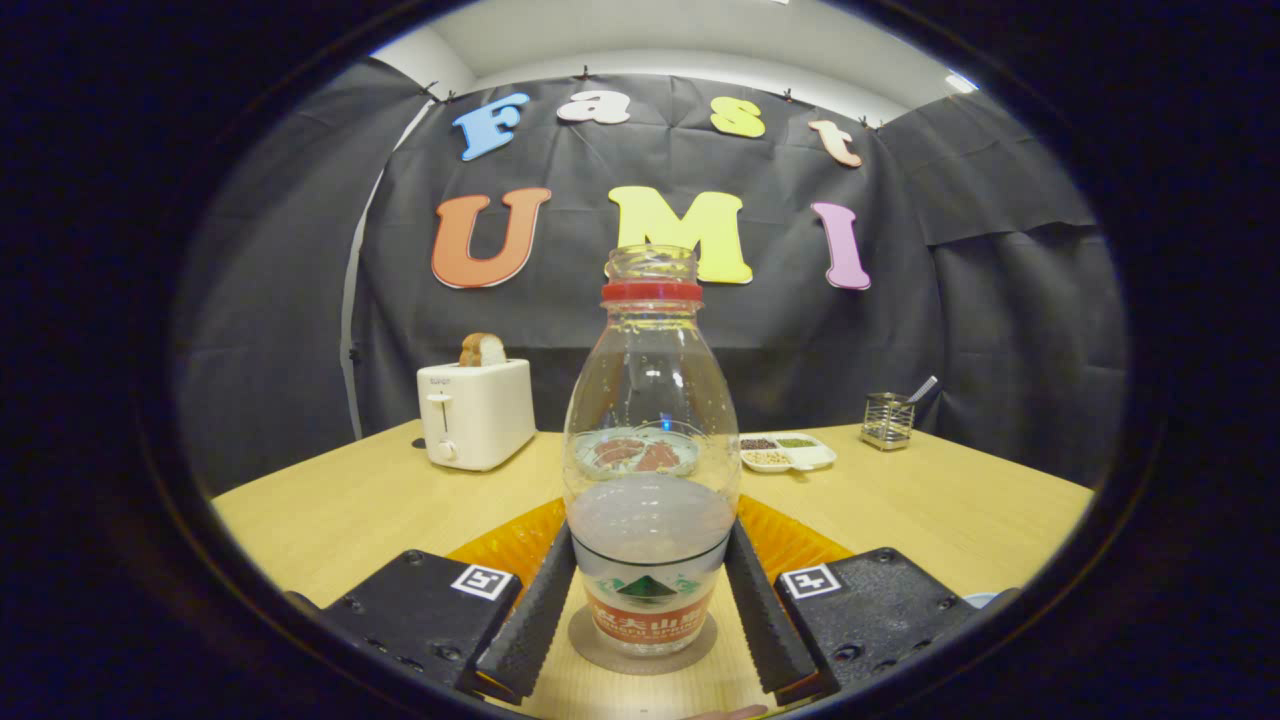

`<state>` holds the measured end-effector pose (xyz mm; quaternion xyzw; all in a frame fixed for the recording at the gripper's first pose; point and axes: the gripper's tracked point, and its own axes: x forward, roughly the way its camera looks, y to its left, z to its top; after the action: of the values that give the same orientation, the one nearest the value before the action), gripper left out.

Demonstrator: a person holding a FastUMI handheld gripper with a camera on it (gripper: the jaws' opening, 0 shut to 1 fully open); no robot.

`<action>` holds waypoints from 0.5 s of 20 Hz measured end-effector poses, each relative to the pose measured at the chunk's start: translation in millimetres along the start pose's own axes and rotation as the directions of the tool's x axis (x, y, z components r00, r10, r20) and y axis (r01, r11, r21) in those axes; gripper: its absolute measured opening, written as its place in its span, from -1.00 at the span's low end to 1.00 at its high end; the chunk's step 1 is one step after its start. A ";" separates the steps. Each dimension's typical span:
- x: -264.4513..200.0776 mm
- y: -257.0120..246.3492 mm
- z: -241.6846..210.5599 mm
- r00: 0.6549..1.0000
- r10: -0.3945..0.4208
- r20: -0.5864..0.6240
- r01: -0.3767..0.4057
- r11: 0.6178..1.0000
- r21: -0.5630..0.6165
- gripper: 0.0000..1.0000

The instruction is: Take the bottle from table, then pour the juice into the cup, finally place the bottle on the coaster

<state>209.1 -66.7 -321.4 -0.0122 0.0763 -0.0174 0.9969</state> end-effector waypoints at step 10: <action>-14.3 11.2 32.6 0.996 0.087 0.025 -0.087 0.996 -0.005 1.00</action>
<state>200.4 -54.3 -287.4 -0.0113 0.0642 0.0265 0.9975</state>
